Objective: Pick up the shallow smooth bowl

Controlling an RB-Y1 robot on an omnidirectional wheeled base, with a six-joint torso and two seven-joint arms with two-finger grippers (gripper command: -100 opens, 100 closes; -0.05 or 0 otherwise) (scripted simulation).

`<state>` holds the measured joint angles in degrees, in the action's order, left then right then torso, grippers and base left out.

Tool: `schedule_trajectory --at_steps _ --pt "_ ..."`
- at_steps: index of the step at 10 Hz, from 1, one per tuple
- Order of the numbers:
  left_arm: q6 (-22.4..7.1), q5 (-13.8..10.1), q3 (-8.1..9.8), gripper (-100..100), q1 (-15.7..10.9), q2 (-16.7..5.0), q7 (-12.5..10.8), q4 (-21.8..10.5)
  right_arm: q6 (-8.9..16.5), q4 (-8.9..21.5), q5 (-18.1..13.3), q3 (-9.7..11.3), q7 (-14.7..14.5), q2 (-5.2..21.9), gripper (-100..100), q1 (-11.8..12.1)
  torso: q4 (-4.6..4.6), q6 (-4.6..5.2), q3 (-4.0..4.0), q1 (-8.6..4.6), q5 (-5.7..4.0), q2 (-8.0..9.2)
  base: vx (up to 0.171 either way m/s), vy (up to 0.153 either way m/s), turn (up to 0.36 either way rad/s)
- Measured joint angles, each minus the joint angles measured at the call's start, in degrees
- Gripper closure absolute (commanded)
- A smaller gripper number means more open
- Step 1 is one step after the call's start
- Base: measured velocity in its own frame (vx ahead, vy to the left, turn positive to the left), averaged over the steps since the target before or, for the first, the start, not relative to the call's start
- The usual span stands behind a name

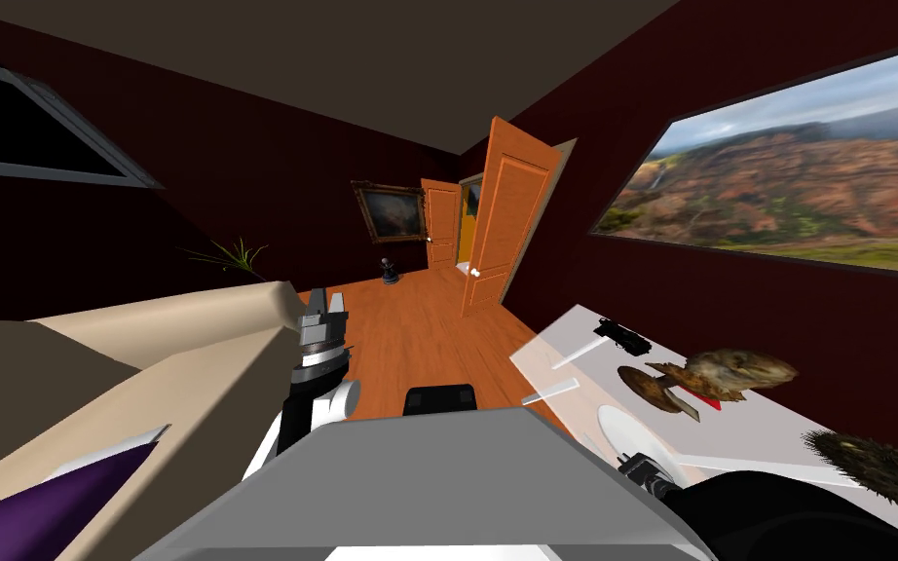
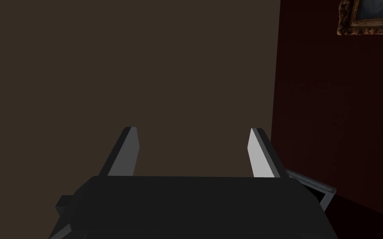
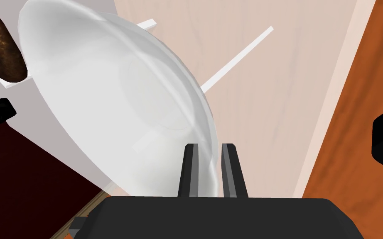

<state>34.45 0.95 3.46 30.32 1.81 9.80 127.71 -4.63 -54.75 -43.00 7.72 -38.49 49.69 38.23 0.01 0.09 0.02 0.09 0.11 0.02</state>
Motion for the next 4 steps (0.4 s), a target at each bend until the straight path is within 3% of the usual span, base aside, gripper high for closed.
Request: schedule_trajectory --at_steps 3,4 --pt "0.00 0.00 0.00 0 0.00 0.00 0.00 0.00 -0.17 -0.10 -1.20 0.33 3.12 1.23 100 0.40 0.00 0.01 0.00 0.02 0.03 0.00 -0.025 0.028 0.031" --pt "0.00 0.00 0.00 0 0.00 0.00 0.00 0.00 -0.19 -0.10 -1.25 0.35 3.35 1.27 0 0.42 0.00 0.02 -0.02 -0.03 0.02 -0.04 0.000 0.000 0.000"
